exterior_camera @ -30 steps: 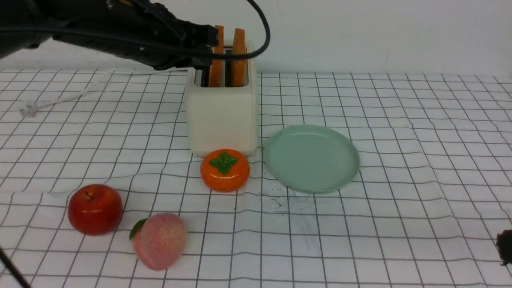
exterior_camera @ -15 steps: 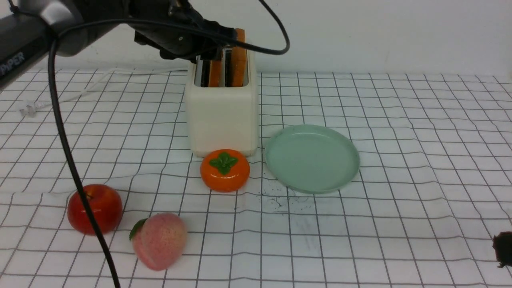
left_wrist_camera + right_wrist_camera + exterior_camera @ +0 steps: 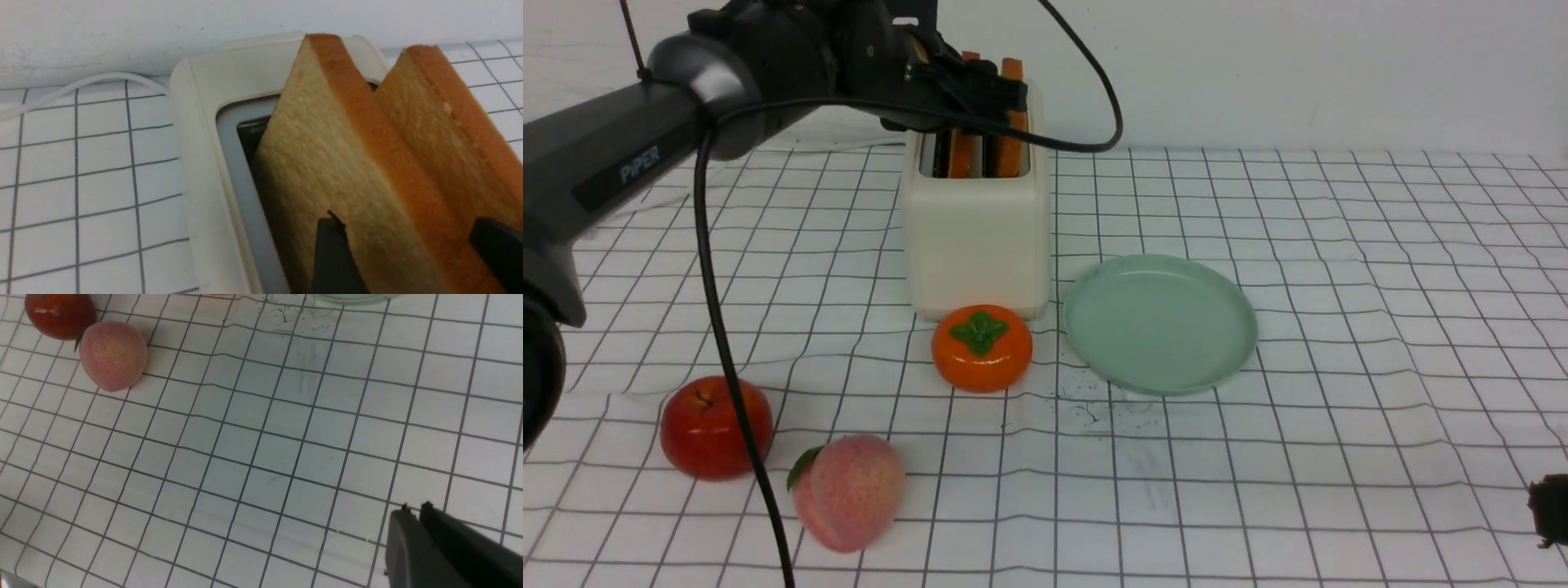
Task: Take toasted bread from bread machine on white checkered table place on plate.
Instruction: 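Reach for a toast slice standing in the toaster with the left gripper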
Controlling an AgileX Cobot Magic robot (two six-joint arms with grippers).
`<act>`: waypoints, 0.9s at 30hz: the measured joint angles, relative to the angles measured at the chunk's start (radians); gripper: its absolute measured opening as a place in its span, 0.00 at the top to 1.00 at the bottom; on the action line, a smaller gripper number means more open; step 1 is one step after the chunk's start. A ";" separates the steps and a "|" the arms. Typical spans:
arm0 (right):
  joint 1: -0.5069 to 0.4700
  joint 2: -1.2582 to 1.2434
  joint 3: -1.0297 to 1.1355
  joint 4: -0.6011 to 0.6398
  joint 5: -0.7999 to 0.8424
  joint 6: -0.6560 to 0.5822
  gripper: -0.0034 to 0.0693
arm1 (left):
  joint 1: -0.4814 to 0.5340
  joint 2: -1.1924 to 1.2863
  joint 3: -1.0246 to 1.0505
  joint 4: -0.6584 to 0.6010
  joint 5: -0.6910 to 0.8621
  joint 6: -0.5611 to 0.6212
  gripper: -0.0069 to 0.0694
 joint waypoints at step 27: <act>0.000 -0.117 0.000 0.004 -0.555 -0.260 0.98 | 0.002 0.018 0.000 0.072 -0.115 0.000 0.77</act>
